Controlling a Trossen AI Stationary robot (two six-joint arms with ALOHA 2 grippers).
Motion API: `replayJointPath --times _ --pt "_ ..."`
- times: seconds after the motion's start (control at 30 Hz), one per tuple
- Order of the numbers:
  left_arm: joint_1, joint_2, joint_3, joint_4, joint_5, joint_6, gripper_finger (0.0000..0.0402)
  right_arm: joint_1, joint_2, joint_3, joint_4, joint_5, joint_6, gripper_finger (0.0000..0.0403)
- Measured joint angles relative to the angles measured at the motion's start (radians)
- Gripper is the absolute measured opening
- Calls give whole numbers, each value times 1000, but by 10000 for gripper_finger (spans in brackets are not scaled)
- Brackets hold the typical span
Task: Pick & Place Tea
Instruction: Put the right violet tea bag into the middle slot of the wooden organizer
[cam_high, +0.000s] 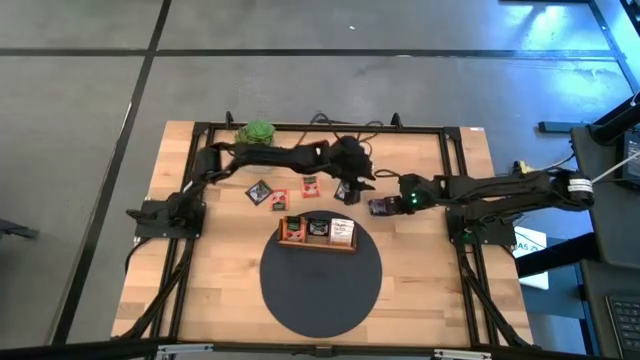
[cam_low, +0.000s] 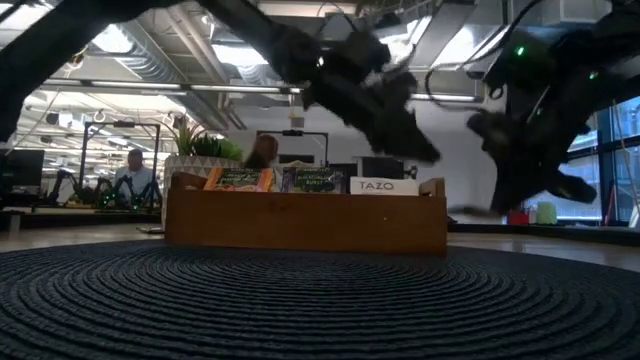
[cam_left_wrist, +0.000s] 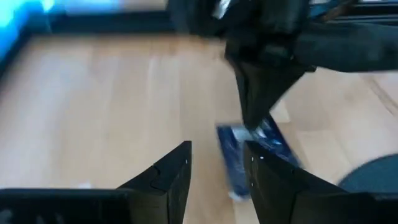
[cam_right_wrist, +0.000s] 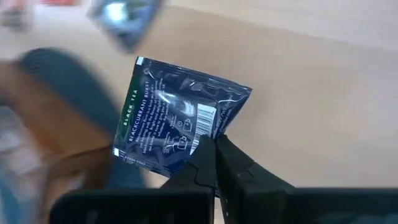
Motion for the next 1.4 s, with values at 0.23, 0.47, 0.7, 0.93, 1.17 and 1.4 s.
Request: replayJointPath --times 0.23,0.47,0.7,0.93,1.17,1.4 --pt "-24 -208 3 -112 25 331 141 0 -215 3 64 -184 5 3" --pt "-87 -372 4 -121 19 263 141 0 -318 4 277 -355 61 6" --pt "-136 -466 3 -116 22 56 141 16 -308 5 680 -412 136 7" --pt "-188 -487 3 -158 24 33 141 84 -265 5 857 -366 210 8" --pt "-240 -487 3 -237 -36 35 141 193 -188 5 921 -316 218 9" --pt "-282 -487 3 -239 -92 103 141 258 -124 6 990 -261 238 9"
